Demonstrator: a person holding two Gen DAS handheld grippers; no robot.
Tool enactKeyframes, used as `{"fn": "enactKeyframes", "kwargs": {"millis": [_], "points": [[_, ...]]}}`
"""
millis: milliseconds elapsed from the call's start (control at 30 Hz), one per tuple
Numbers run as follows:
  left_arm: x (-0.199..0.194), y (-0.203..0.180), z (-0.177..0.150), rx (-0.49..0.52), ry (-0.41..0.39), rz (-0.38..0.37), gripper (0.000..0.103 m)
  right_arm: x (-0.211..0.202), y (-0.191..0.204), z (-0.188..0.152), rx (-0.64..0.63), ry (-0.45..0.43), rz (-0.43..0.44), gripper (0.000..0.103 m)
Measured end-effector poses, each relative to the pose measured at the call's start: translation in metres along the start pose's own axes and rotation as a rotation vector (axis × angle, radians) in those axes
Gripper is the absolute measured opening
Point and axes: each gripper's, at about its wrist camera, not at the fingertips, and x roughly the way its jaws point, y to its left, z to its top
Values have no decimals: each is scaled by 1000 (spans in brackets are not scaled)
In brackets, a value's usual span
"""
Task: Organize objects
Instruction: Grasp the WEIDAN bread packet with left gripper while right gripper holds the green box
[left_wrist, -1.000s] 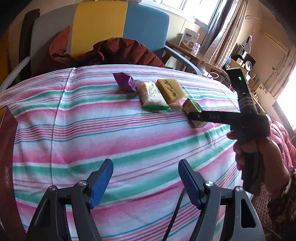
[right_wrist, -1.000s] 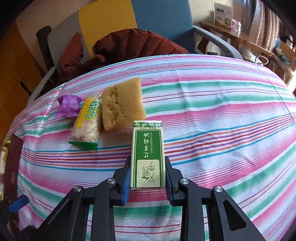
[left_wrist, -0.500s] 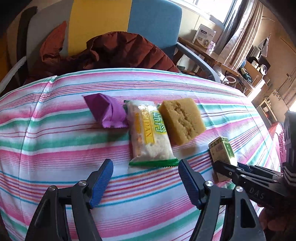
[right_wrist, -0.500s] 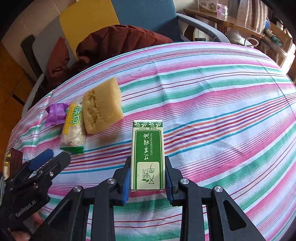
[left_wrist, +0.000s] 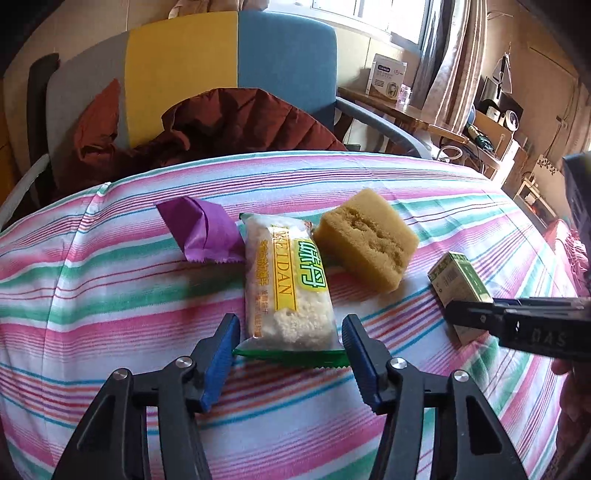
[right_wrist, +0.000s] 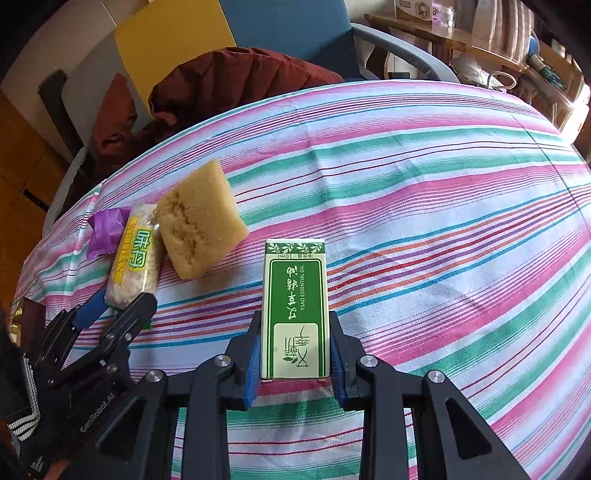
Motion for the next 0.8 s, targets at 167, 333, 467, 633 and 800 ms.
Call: {"fn": "enactKeyframes", "kwargs": {"millis": [167, 333, 467, 633, 800], "points": [[-25, 6, -27, 7, 0, -26, 58, -4, 1, -5, 11, 4, 2, 31], [-38, 4, -39, 18, 15, -9, 61, -5, 3, -7, 17, 10, 10, 31], [-30, -5, -25, 52, 17, 54, 63, -6, 3, -6, 11, 9, 10, 31], [-5, 0, -7, 27, 57, 84, 63, -6, -1, -7, 7, 7, 10, 32], [-8, -2, -15, 83, 18, 98, 58, -6, 0, -8, 5, 6, 6, 32]]}}
